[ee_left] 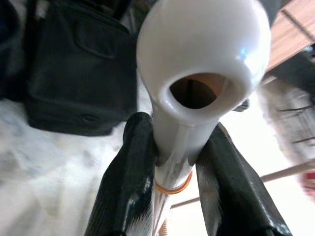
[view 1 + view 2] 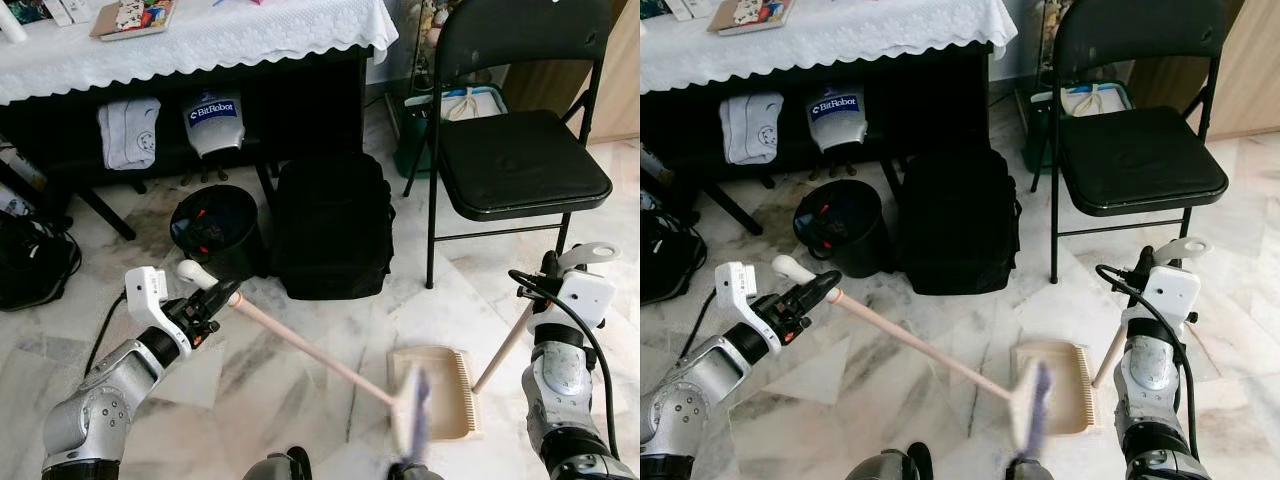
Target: Sweep floor
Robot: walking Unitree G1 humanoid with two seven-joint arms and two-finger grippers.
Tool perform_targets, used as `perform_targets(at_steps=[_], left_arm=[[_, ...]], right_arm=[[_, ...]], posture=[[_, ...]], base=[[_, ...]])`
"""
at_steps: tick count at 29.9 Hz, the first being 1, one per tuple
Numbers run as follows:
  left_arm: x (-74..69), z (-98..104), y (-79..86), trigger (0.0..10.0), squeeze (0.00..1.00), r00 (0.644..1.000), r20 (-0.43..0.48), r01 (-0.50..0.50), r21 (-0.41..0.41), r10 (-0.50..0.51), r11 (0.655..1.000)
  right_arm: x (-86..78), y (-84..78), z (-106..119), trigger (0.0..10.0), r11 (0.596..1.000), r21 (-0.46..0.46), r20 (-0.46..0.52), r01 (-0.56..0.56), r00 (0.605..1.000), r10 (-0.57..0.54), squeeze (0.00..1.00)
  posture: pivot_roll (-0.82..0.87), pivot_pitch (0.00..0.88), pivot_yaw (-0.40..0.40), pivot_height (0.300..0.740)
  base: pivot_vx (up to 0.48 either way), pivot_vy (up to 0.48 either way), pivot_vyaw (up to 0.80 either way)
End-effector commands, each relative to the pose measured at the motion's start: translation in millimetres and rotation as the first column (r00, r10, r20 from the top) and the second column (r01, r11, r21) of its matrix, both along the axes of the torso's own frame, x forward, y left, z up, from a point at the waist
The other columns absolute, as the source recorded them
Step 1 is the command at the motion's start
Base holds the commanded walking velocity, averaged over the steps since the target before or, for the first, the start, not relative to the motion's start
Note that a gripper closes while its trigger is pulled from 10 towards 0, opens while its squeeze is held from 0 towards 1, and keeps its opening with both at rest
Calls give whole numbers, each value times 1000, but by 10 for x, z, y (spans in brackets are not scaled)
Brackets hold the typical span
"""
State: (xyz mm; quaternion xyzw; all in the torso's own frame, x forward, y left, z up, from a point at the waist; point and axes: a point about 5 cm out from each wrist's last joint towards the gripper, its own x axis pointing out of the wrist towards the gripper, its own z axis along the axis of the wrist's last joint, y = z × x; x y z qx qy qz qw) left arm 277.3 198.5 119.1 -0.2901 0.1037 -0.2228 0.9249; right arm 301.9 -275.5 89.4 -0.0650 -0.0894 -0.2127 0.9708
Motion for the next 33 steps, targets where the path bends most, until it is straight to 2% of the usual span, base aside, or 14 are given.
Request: perform_targets(at_steps=[1, 4, 7, 11, 14, 19, 26, 27, 31, 33], left_arm=[[-20, 92, 22, 10000, 0, 999, 34, 12, -16, -12, 1000], [-9, 110, 35, 10000, 0, 999, 41, -10, -17, 11, 1000], [48, 179, 89, 10000, 0, 994, 74, -75, -3, 75, 997], [134, 320, 225, 10000, 0, 965, 153, -220, 23, 214, 975], [165, 385, 263, 10000, 0, 946, 183, -278, 37, 267, 960], [203, 507, 288, 10000, 0, 915, 241, -349, 64, 325, 935], [210, 503, 255, 10000, 0, 895, 260, -398, 100, 362, 912], [234, 488, 286, 10000, 0, 878, 273, -437, 119, 394, 891], [286, 464, 340, 10000, 0, 854, 286, -489, 153, 435, 859], [321, 464, 365, 10000, 0, 832, 312, -524, 172, 458, 834]], right_arm=[[20, 47, -28, 10000, 1000, 9, -17, -18, 1000, 18, 0], [41, 69, -15, 10000, 999, 17, -12, -30, 999, 30, 0], [66, 93, -4, 10000, 999, 26, -9, -44, 999, 45, 0], [120, 158, 25, 10000, 996, 50, 6, -76, 997, 76, 0], [144, 187, 42, 10000, 994, 58, 15, -88, 996, 88, 0], [173, 216, 74, 10000, 993, 68, 33, -100, 995, 98, 0], [178, 267, 46, 10000, 985, 133, 52, -108, 993, 102, 0], [190, 273, 63, 10000, 980, 167, 73, -111, 992, 100, 0], [214, 278, 95, 10000, 970, 209, 102, -124, 989, 104, 0], [218, 283, 95, 10000, 956, 263, 127, -133, 987, 102, 0]], posture=[[116, 195, 105, 740], [115, 187, 104, 740], [118, 173, 103, 740], [119, 144, 99, 740], [122, 126, 97, 740], [125, 108, 96, 740], [112, 65, 94, 740], [101, 25, 91, 740], [96, 0, 82, 740], [86, 0, 71, 740]], base=[[0, 0, 0], [0, 0, 0], [0, 0, 0], [0, 0, 0], [0, 0, 0], [0, 0, 0], [0, 0, 0], [0, 0, 0], [0, 0, 0], [0, 0, 0]])
